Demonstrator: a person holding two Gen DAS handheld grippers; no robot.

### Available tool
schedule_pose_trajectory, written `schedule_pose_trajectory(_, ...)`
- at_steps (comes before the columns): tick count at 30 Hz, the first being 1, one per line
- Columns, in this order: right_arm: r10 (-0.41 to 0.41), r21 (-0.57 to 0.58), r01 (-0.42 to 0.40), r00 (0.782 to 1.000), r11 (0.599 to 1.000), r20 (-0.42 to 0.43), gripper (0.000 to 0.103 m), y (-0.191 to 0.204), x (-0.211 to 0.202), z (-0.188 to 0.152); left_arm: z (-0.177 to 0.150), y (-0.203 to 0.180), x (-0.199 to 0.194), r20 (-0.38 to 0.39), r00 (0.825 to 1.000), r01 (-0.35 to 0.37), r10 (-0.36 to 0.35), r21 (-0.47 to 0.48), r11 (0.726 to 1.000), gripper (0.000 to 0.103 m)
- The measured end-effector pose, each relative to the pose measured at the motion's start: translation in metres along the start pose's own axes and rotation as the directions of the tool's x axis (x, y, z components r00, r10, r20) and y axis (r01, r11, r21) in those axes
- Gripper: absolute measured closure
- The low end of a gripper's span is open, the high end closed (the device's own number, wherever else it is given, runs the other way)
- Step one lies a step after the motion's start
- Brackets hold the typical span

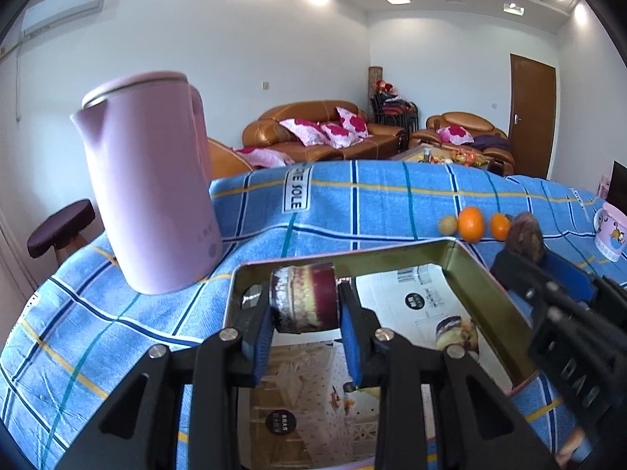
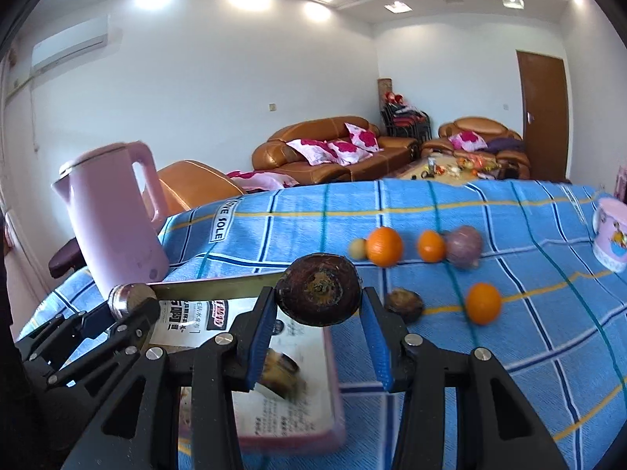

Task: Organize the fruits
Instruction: 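Carry the cake roll with the left tool while the right tool carries the brown fruit over the tin, then lower and open the left tool into the tin while the right tool releases the brown fruit there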

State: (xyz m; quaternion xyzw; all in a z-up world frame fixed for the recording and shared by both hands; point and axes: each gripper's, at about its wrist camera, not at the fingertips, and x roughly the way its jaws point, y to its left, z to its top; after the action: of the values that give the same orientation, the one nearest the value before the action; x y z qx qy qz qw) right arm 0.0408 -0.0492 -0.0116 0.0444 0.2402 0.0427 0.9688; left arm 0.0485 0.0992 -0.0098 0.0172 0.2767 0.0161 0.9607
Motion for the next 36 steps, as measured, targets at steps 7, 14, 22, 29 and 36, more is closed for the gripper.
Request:
schedule_pose_trajectory(7, 0.027, -0.039, -0.027, 1.000, 0.999, -0.010, 0.057, 0.008, 0.000, -0.002, 0.000, 0.004, 0.006, -0.034, 0.999, 0.002, -0.002, -0.011, 1.000, 0.071)
schedule_pose_trajectory(14, 0.043, -0.057, -0.046, 0.998, 0.997, -0.053, 0.057, 0.014, 0.008, -0.002, 0.000, 0.006, 0.008, -0.040, 0.999, -0.016, 0.015, -0.016, 1.000, 0.071)
schedule_pose_trajectory(22, 0.067, -0.065, -0.076, 0.990, 0.995, -0.124, 0.057, 0.017, 0.020, -0.004, 0.000, 0.008, 0.011, -0.055, 0.998, -0.021, 0.020, -0.020, 1.000, 0.071)
schedule_pose_trajectory(29, 0.105, -0.044, -0.115, 0.978, 0.992, -0.182, 0.057, 0.017, 0.032, -0.005, 0.000, 0.008, 0.015, -0.069, 0.997, -0.026, 0.025, -0.016, 1.000, 0.071)
schedule_pose_trajectory(36, 0.115, -0.041, -0.126, 0.972, 0.991, -0.206, 0.057, 0.018, 0.036, -0.006, -0.001, 0.010, 0.018, -0.086, 0.996, -0.031, 0.029, -0.022, 0.999, 0.071)
